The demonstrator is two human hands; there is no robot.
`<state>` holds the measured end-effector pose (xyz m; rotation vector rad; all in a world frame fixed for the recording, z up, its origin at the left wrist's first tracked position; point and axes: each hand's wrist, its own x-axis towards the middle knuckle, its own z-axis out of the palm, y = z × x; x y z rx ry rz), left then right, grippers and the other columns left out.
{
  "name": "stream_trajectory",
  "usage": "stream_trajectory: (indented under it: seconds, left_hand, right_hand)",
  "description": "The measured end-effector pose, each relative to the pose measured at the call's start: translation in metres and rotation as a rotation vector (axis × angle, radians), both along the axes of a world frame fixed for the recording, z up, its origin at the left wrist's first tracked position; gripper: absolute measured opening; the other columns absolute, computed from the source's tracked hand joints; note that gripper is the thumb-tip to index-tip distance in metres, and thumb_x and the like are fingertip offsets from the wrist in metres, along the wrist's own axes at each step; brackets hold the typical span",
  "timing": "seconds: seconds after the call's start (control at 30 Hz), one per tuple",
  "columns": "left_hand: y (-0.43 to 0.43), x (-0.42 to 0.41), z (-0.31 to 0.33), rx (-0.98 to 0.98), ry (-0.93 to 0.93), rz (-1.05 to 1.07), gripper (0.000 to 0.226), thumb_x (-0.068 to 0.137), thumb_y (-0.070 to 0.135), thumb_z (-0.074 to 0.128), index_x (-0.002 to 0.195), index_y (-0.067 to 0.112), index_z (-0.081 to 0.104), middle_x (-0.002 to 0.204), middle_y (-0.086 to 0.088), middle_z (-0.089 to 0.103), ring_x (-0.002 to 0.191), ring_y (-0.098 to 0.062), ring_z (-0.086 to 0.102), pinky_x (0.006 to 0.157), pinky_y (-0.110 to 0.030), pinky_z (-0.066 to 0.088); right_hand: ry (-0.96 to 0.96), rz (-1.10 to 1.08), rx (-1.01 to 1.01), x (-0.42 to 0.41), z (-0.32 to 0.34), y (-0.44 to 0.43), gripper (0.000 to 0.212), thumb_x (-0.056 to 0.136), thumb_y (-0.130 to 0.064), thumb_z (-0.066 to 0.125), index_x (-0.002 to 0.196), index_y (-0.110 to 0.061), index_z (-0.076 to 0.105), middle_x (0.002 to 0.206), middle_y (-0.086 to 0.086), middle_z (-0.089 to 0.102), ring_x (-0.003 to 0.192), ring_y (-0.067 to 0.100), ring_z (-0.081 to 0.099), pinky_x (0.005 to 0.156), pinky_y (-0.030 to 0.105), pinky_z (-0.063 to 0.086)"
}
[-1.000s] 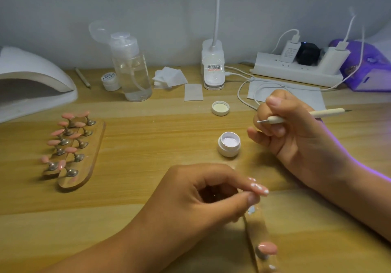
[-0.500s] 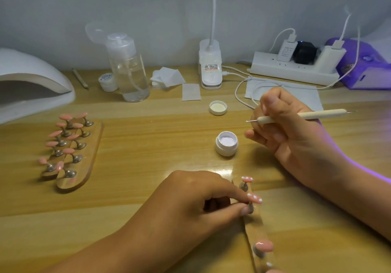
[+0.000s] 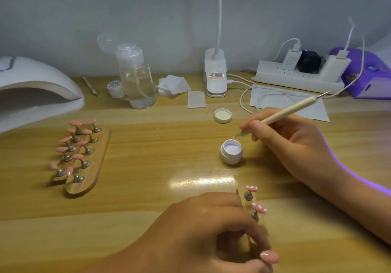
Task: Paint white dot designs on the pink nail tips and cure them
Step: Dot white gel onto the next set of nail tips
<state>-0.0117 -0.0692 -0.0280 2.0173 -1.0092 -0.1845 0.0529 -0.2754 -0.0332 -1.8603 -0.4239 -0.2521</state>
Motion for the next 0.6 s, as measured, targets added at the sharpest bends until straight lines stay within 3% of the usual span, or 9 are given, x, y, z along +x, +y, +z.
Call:
stream_trajectory:
  seconds: [0.07,0.17,0.33,0.4,0.5,0.6]
  left_hand:
    - [-0.001,-0.001,-0.002,0.0,0.025,0.023,0.014,0.08,0.044,0.072,0.082,0.03,0.071,0.067,0.019,0.047,0.063,0.008,0.05,0.059,-0.002,0.032]
    - [-0.003,0.0,-0.004,-0.015,0.068,0.045,0.015,0.079,0.046,0.071,0.084,0.032,0.071,0.066,0.02,0.049,0.061,0.006,0.05,0.057,-0.003,0.031]
    - [-0.003,0.003,-0.001,-0.257,0.372,0.151,0.014,0.069,0.042,0.077,0.08,0.034,0.076,0.061,0.009,0.053,0.054,0.001,0.044,0.054,-0.011,0.033]
    - [-0.003,0.005,-0.001,-0.379,0.459,0.241,0.015,0.065,0.044,0.076,0.077,0.036,0.075,0.067,-0.002,0.062,0.059,-0.004,0.049,0.057,-0.015,0.038]
    - [-0.003,0.01,-0.002,-0.513,0.641,0.336,0.021,0.06,0.043,0.076,0.078,0.032,0.074,0.073,0.0,0.072,0.06,-0.005,0.058,0.054,-0.016,0.044]
    - [-0.002,0.012,-0.003,-0.542,0.709,0.284,0.013,0.068,0.032,0.079,0.079,0.027,0.073,0.079,-0.005,0.075,0.068,-0.009,0.067,0.055,-0.017,0.048]
  right_hand:
    - [-0.002,0.019,-0.049,-0.002,0.0,0.002,0.021,0.091,-0.034,0.054,0.088,-0.024,0.071,0.087,-0.011,0.068,0.077,0.009,0.06,0.073,0.018,0.048]
    - [-0.02,0.016,-0.084,-0.002,0.001,0.003,0.024,0.092,-0.036,0.049,0.089,-0.022,0.067,0.08,-0.016,0.063,0.075,0.007,0.058,0.071,0.014,0.044]
    - [-0.066,0.026,-0.103,0.0,0.001,0.003,0.027,0.092,-0.038,0.046,0.09,-0.017,0.063,0.077,-0.018,0.059,0.073,0.007,0.056,0.069,0.011,0.041]
    - [-0.093,0.047,-0.119,0.0,0.0,0.004,0.027,0.093,-0.035,0.046,0.089,-0.014,0.063,0.076,-0.019,0.058,0.071,0.006,0.054,0.068,0.011,0.04]
    - [-0.166,0.069,-0.176,0.0,-0.002,0.004,0.02,0.097,-0.028,0.051,0.089,-0.014,0.062,0.077,-0.02,0.056,0.07,0.011,0.053,0.067,0.014,0.04]
    - [-0.229,0.075,-0.228,0.0,-0.003,0.005,0.022,0.096,-0.029,0.046,0.09,-0.014,0.061,0.08,-0.016,0.056,0.072,0.018,0.054,0.067,0.024,0.044]
